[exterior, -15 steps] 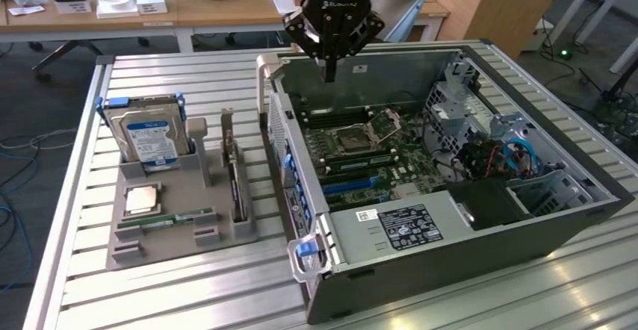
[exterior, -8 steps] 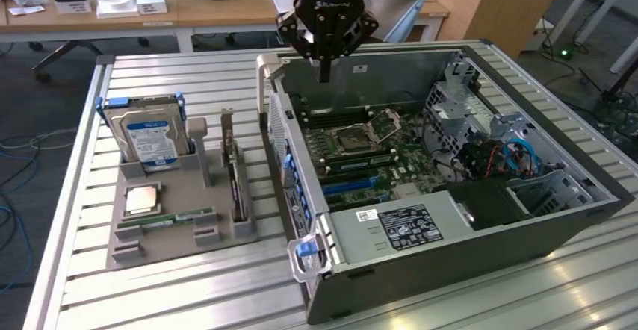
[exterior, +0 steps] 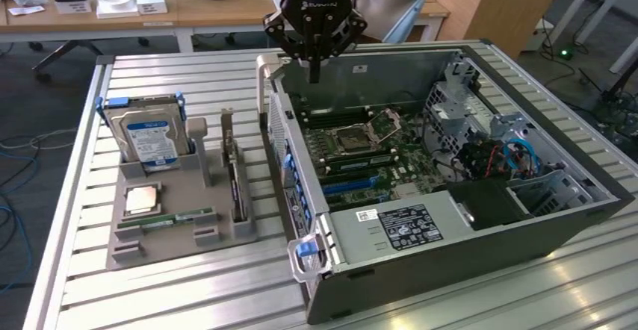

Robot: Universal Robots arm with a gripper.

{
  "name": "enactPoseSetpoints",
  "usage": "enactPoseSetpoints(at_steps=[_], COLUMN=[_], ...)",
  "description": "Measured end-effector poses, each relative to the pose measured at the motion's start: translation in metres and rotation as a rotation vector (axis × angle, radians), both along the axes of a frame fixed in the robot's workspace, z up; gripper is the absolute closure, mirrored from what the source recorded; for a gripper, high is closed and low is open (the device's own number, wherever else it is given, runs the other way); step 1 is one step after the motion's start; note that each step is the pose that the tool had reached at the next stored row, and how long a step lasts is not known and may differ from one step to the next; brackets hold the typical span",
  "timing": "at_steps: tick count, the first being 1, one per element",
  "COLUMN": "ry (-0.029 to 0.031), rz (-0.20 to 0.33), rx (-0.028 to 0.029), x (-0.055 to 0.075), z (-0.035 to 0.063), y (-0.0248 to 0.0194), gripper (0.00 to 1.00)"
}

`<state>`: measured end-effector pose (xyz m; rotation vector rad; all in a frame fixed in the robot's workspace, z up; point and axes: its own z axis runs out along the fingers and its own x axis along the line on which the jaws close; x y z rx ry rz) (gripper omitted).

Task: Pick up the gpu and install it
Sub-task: 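Reach for the gpu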

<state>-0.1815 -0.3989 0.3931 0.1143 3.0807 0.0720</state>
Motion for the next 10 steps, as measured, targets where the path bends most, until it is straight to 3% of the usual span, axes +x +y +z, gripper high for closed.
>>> enactPoseSetpoints(at_steps=[10], ry=[-0.0020], rz=[-0.001], rx=[0.0000], x=[-0.0069], z=[0.0000], y=[0.0000], gripper=[0.89])
